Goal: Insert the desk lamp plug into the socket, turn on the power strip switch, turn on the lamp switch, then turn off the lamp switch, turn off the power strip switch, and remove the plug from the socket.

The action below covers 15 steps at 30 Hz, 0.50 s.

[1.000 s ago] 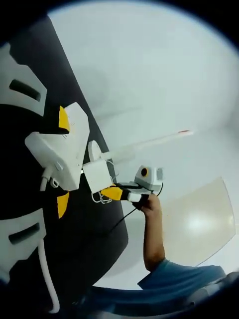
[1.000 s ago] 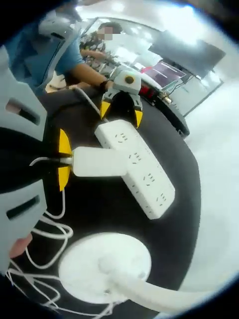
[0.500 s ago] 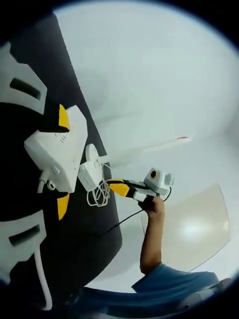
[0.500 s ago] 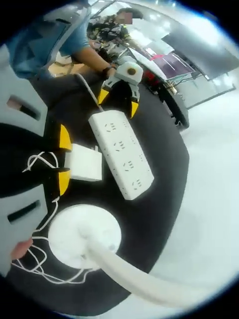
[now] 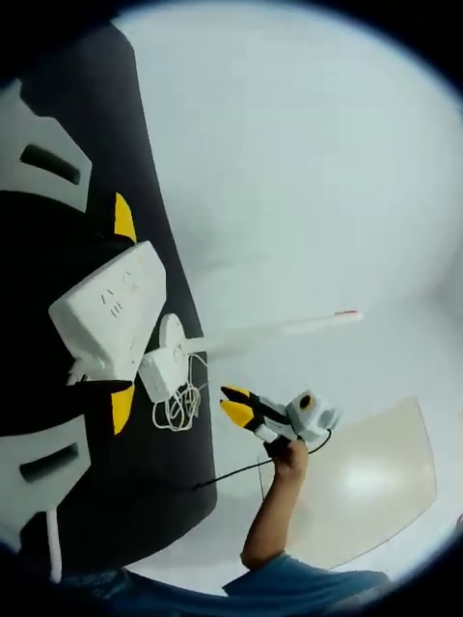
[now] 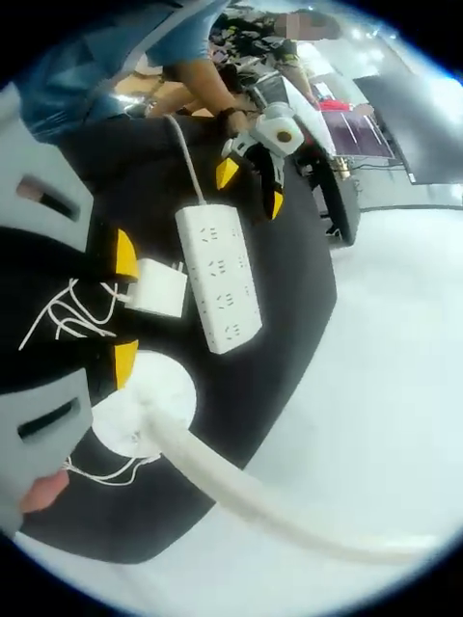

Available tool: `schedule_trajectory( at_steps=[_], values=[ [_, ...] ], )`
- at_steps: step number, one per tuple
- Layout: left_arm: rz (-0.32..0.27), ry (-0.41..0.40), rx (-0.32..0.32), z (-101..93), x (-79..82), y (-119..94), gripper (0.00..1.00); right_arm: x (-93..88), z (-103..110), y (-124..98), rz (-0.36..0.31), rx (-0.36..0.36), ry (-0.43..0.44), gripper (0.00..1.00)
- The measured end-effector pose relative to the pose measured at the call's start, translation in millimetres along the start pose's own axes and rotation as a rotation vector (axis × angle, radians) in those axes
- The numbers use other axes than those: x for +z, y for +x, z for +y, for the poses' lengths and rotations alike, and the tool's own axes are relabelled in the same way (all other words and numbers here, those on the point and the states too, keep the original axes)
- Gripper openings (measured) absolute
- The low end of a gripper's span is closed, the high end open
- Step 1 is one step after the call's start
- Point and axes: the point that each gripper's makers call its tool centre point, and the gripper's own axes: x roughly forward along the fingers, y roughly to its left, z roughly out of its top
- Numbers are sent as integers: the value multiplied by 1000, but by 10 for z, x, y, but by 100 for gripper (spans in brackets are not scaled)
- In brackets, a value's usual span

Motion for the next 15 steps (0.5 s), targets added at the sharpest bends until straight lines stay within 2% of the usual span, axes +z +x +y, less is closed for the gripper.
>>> schedule_trajectory(
  at_steps=[9, 15],
  values=[
    [-19, 14, 8, 13, 267, -157, 57, 6, -37, -190, -62, -32, -16, 25],
    [-7, 30, 25, 67, 323, -239, 57, 25, 8, -356, -129, -41, -21, 28]
  ],
)
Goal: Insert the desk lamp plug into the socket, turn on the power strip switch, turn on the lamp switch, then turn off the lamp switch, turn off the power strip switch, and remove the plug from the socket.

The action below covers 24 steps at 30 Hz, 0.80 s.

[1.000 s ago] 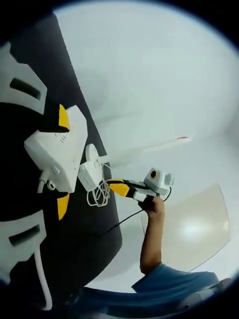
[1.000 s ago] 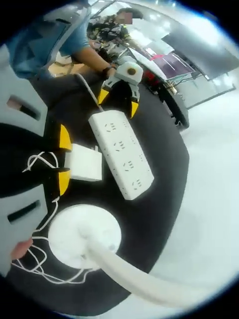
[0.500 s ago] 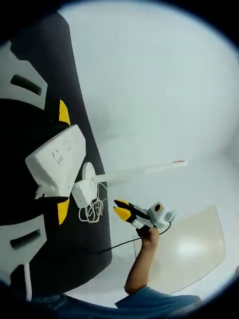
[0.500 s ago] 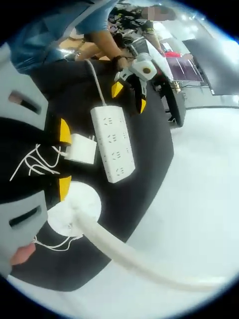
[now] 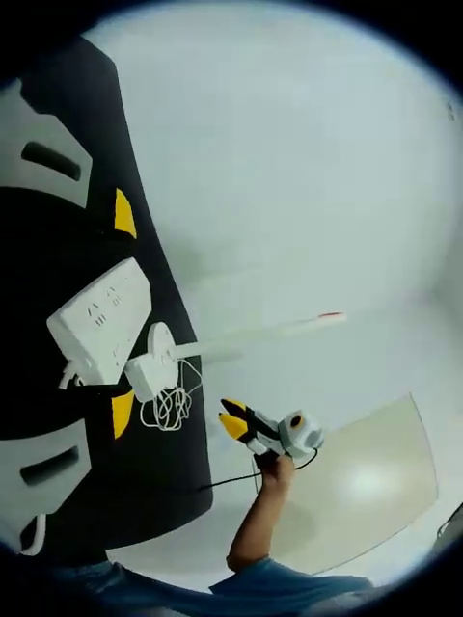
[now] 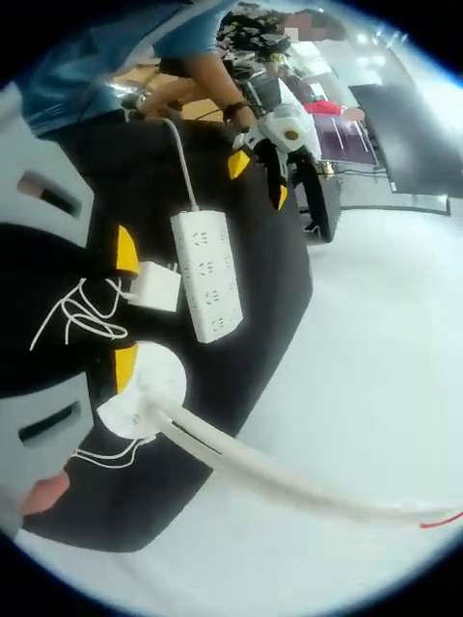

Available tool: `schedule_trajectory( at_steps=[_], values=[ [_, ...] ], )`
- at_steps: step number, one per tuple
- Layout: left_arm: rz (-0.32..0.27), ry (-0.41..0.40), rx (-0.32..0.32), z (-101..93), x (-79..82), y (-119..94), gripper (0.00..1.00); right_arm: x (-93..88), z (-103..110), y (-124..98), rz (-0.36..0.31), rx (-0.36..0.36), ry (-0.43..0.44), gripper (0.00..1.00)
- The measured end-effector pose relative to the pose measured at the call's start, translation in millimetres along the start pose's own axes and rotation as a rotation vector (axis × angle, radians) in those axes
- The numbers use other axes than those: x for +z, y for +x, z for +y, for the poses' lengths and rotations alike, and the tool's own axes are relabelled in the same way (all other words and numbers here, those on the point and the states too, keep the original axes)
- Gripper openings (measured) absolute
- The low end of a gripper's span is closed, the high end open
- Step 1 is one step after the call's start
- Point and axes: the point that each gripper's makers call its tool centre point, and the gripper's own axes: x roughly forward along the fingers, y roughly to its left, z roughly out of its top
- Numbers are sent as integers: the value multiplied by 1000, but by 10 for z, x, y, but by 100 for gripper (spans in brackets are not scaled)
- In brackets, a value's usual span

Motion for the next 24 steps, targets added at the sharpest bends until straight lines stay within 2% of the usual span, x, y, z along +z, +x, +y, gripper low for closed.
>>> schedule_trajectory(
  at_steps=[7, 15, 19, 24],
  values=[
    [-2, -15, 4, 33, 27, -94, 58, 25, 44, -124, -40, -10, -8, 31],
    [-27, -22, -1, 32, 176, -183, 60, 4, 36, -285, -110, -60, 21, 38],
    [-46, -53, -5, 55, 186, -238, 64, -99, -37, -401, -148, -113, 72, 47],
    [-51, -88, 28, 153, 94, -320, 69, -268, -70, -498, -175, -155, 113, 61]
  ],
)
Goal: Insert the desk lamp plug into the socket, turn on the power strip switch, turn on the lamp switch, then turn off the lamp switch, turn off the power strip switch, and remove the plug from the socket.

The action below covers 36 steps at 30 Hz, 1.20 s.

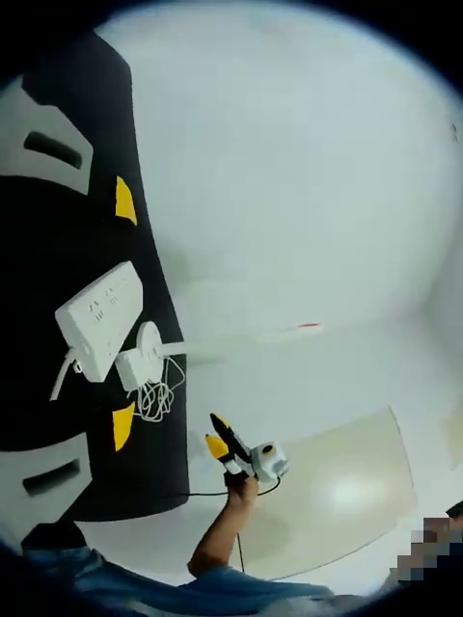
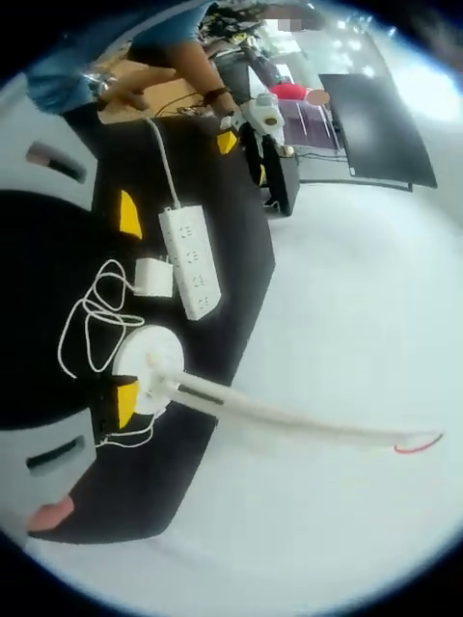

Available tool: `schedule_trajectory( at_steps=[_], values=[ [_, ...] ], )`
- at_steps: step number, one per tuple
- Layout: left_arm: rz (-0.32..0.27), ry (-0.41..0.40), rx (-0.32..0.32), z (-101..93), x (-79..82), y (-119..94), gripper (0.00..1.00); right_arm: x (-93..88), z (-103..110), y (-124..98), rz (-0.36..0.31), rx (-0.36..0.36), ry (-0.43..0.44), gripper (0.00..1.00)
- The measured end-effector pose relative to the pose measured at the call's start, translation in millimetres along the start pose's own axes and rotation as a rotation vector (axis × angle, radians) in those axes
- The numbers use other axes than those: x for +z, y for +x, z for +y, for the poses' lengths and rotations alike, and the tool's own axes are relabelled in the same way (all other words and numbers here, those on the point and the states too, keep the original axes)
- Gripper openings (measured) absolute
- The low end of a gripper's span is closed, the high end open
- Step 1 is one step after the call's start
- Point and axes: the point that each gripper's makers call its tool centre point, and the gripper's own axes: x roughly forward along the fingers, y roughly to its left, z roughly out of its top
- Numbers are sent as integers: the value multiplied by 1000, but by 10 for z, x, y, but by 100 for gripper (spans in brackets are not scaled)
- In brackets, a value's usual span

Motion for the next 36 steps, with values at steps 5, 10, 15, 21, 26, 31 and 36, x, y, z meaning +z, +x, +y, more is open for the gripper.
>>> schedule_trajectory(
  at_steps=[5, 10, 15, 21, 26, 31, 36],
  values=[
    [-6, -36, 22, 6, -80, -72, 76, -122, -47, -103, -81, -42, 44, 69],
    [7, -70, 20, -83, -173, -130, 76, -243, -90, -151, -133, -82, 101, 69],
    [21, -77, 15, -121, -239, -153, 76, -413, -137, -144, -139, -88, 149, 69],
    [32, -83, 19, -96, -319, -204, 75, -541, -163, -173, -162, -107, 181, 69],
    [32, -87, 28, -61, -352, -237, 75, -635, -265, -183, -197, -126, 215, 69],
    [37, -91, 35, -23, -397, -256, 75, -744, -258, -131, -206, -117, 251, 69],
    [45, -86, 46, -45, -444, -248, 75, -826, -281, -97, -214, -124, 269, 69]
  ],
)
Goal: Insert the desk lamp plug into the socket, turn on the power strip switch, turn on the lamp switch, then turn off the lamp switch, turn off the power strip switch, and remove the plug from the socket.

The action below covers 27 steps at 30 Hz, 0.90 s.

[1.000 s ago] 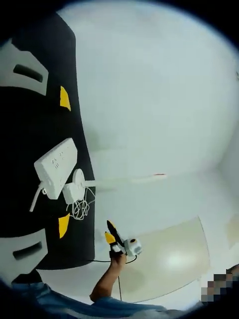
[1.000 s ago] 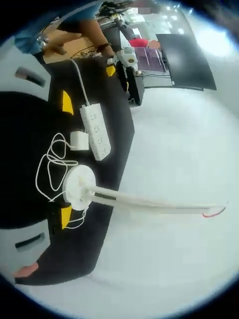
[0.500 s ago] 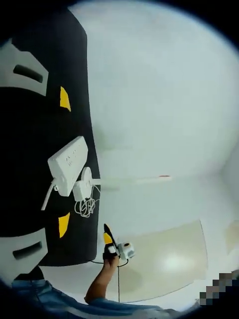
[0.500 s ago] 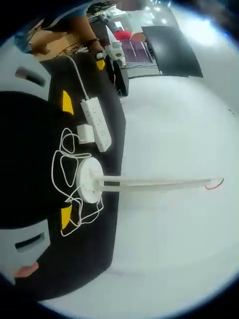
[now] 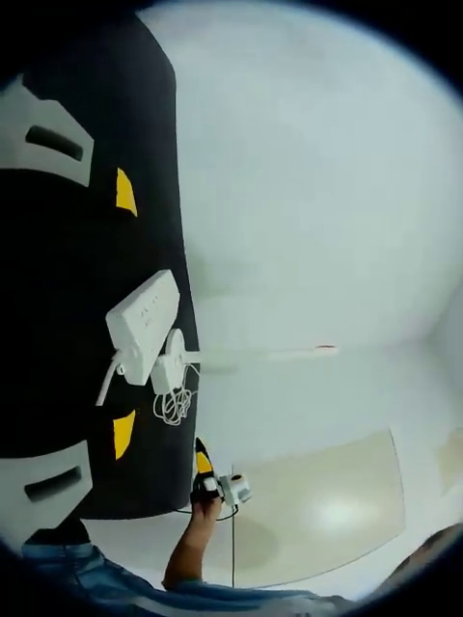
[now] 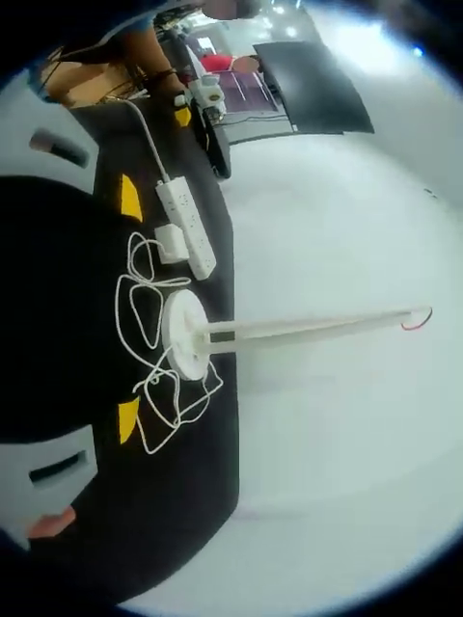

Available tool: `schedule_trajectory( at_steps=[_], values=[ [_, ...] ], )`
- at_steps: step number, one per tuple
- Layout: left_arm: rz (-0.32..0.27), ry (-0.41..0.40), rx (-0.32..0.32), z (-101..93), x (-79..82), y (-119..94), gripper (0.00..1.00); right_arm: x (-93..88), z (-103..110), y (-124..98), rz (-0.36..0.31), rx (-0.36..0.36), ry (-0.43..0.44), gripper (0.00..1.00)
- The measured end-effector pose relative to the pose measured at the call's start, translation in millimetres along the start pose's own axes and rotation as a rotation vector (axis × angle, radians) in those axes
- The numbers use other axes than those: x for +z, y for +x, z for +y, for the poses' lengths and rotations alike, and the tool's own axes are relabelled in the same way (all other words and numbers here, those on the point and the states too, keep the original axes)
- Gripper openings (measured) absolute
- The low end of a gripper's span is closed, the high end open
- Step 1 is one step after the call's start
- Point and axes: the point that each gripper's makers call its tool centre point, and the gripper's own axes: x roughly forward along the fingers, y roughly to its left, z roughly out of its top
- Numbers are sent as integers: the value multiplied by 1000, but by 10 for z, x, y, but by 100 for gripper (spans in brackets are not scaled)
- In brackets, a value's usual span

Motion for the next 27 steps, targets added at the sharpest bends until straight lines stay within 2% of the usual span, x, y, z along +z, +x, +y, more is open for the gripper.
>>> schedule_trajectory(
  at_steps=[11, 19, 27],
  values=[
    [-21, 1, 8, -131, 62, 83, 74, -61, -81, 26, -39, -15, 15, 70],
    [-33, -11, 3, -20, 64, 131, 74, -126, -134, 72, -29, -20, -2, 71],
    [-37, -13, 11, 74, -20, 127, 74, -192, -209, 92, -27, -33, -28, 71]
  ],
)
